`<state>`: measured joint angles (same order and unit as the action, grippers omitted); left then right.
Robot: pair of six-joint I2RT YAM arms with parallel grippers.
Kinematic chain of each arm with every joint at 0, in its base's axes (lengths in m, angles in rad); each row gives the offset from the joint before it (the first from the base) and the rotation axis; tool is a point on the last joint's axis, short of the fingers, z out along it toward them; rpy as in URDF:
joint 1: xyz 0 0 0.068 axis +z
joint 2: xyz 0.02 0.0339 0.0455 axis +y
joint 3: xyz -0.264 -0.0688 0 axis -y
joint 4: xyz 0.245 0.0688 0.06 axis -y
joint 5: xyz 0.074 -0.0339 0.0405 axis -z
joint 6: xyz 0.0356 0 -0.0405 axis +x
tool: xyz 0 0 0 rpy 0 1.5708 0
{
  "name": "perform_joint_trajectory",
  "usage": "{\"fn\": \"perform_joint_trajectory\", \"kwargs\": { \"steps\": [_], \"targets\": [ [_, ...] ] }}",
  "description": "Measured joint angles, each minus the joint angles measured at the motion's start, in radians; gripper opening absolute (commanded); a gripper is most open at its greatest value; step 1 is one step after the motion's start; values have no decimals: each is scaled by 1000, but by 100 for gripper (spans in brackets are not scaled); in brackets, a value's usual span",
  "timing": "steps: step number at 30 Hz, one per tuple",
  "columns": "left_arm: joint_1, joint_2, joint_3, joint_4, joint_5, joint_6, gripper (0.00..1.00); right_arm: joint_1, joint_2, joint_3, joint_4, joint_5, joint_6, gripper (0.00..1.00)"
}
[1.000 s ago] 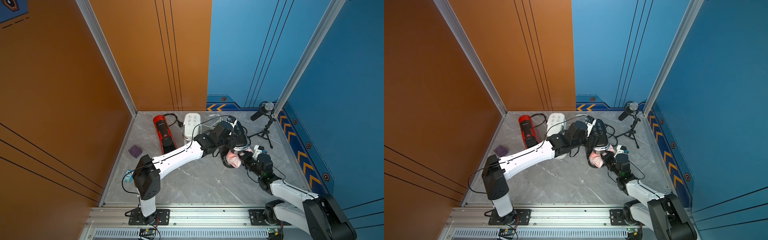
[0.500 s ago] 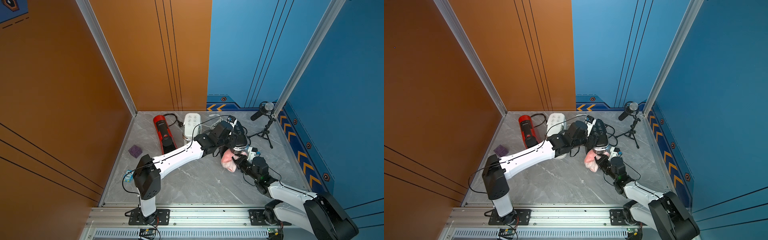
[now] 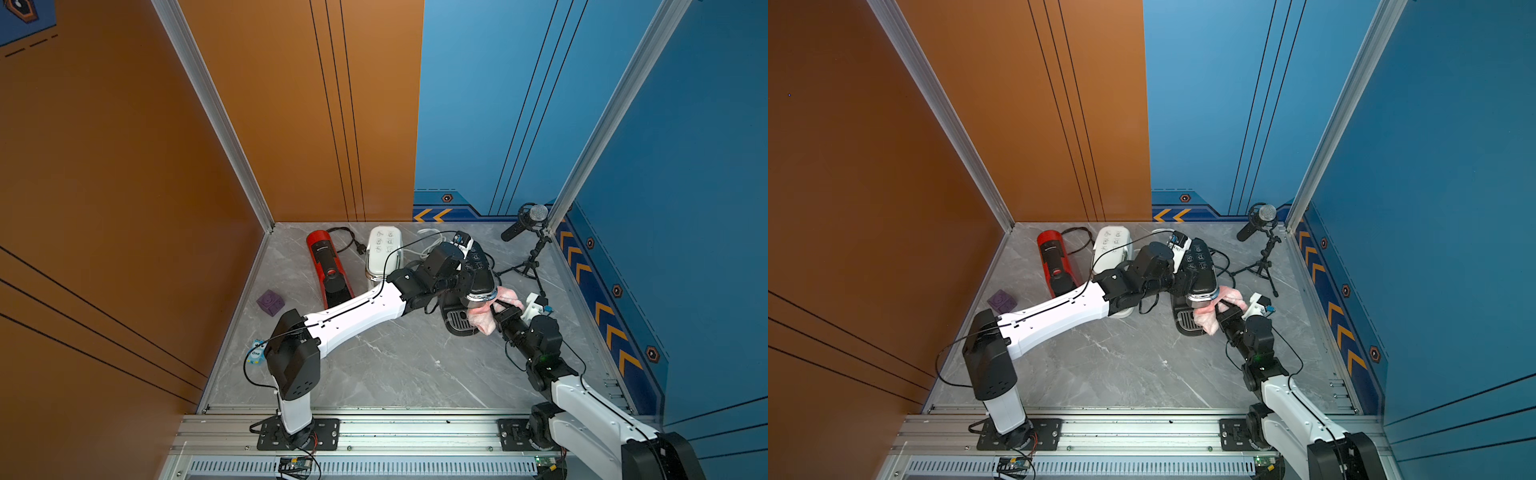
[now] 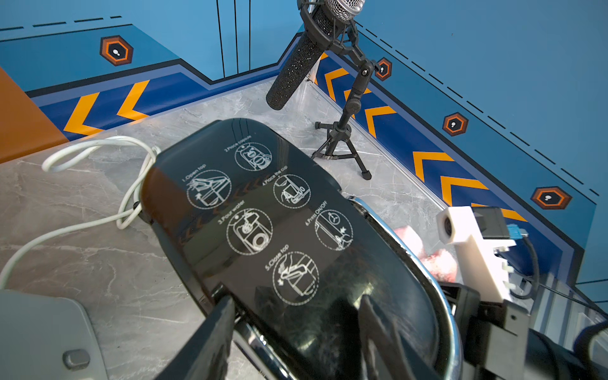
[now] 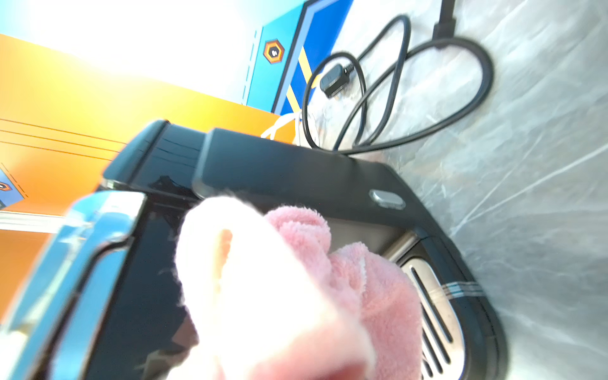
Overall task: Wipe the surface of a coffee machine
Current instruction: Wipe the dirt from the surface of the coffee machine.
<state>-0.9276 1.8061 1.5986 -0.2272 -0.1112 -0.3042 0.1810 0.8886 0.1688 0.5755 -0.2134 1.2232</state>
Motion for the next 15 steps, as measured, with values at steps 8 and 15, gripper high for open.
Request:
{"fn": "perform_joint_trajectory", "kwargs": {
  "steps": [8, 15],
  "targets": [
    [2, 0, 0, 0, 6, 0, 60, 85, 30, 0, -15, 4, 2, 0],
    [4, 0, 0, 0, 10, 0, 60, 204, 61, 5, -18, 46, 5, 0]
  ]
}}
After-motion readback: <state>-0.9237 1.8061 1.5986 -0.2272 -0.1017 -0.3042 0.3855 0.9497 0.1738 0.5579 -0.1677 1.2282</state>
